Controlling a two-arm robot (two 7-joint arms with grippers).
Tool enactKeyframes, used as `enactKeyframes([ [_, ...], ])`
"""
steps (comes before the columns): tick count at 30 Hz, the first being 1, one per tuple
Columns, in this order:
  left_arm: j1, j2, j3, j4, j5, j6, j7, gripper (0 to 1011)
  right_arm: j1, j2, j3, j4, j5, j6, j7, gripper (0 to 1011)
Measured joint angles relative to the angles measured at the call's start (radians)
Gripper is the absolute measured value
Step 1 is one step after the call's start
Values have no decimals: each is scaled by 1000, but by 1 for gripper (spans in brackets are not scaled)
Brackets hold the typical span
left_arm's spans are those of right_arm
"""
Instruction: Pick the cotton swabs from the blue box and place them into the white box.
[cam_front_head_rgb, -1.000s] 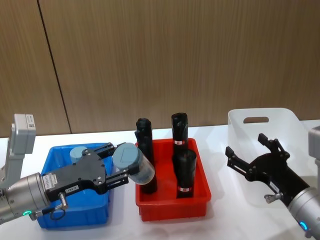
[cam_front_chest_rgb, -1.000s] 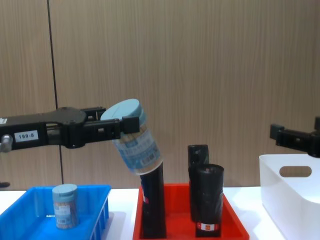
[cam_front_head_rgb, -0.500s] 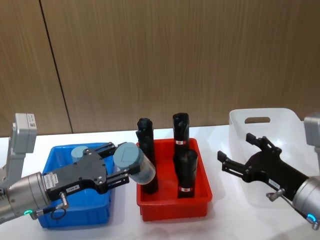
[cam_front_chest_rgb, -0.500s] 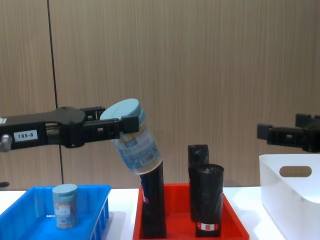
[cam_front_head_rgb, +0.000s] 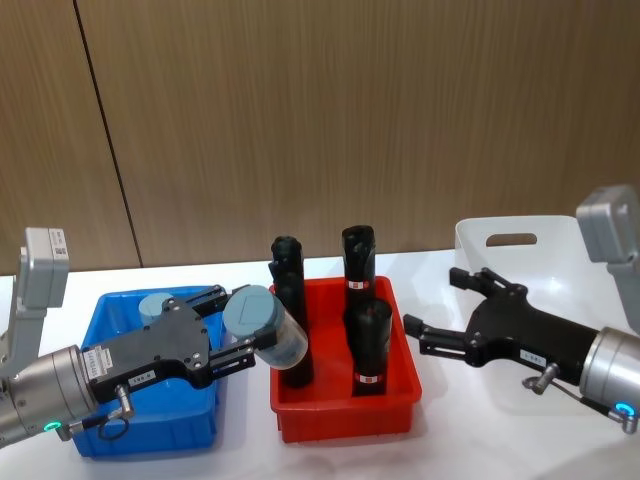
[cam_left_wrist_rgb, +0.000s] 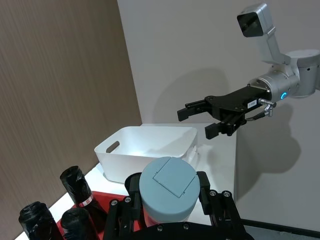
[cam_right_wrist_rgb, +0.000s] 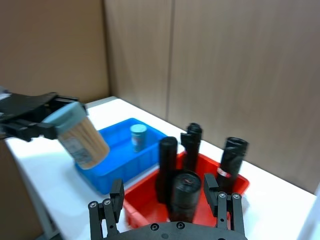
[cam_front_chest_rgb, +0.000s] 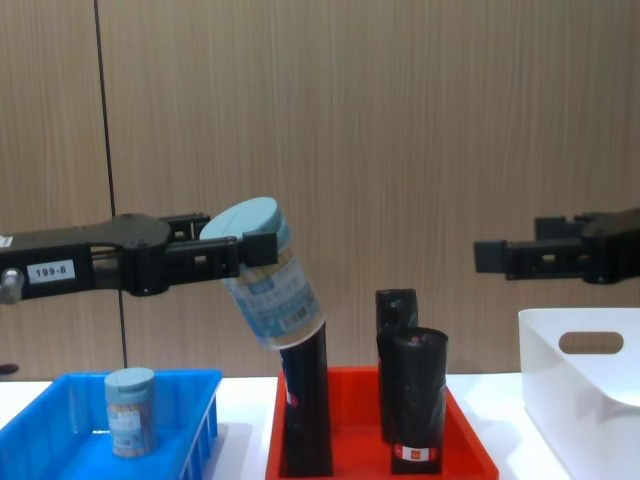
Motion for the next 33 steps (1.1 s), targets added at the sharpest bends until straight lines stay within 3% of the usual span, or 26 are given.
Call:
enactKeyframes([
  [5, 0, 0, 0, 0, 0, 0, 0, 671, 45, -2, -14, 13, -7, 34, 90, 1002],
  [12, 0, 0, 0, 0, 0, 0, 0, 671, 88, -14, -37, 31, -40, 48, 164, 1002],
  [33, 0, 0, 0, 0, 0, 0, 0, 671, 163, -72, -117, 108, -157, -8, 250, 1002],
])
